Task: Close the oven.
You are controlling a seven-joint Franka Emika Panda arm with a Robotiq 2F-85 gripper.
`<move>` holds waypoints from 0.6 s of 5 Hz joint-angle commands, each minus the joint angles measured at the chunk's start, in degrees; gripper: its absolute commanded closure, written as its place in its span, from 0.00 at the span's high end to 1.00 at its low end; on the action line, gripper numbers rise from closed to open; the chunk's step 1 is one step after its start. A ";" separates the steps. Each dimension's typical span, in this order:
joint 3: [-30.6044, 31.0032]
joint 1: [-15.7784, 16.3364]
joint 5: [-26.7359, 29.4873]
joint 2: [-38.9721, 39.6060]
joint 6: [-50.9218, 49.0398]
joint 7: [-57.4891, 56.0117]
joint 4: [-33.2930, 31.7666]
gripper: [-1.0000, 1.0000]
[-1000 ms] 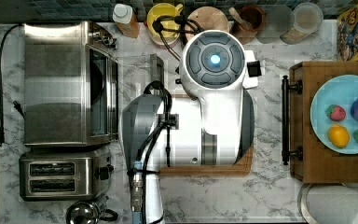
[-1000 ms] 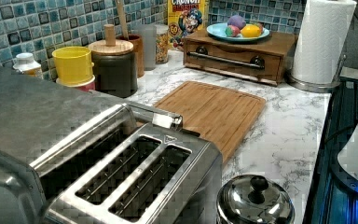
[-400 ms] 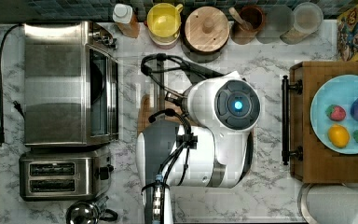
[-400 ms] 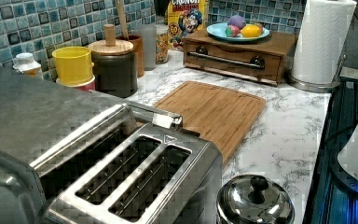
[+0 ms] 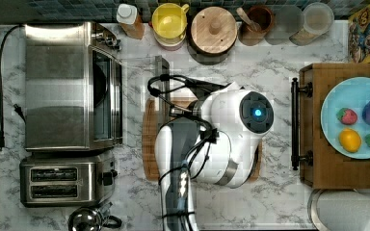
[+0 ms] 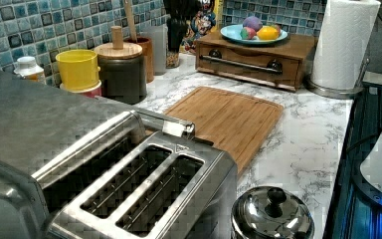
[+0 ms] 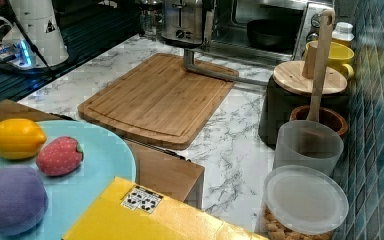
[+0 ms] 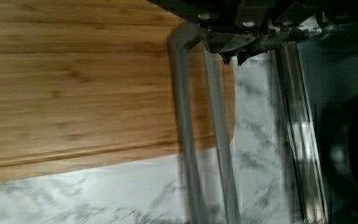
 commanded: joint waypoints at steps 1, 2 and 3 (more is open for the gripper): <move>-3.44 -3.29 16.98 9.96 2.78 -18.89 1.17 0.00; -3.15 -2.77 23.30 12.33 6.26 -26.12 1.26 0.00; -1.71 -2.78 30.43 14.27 11.85 -31.98 0.70 0.00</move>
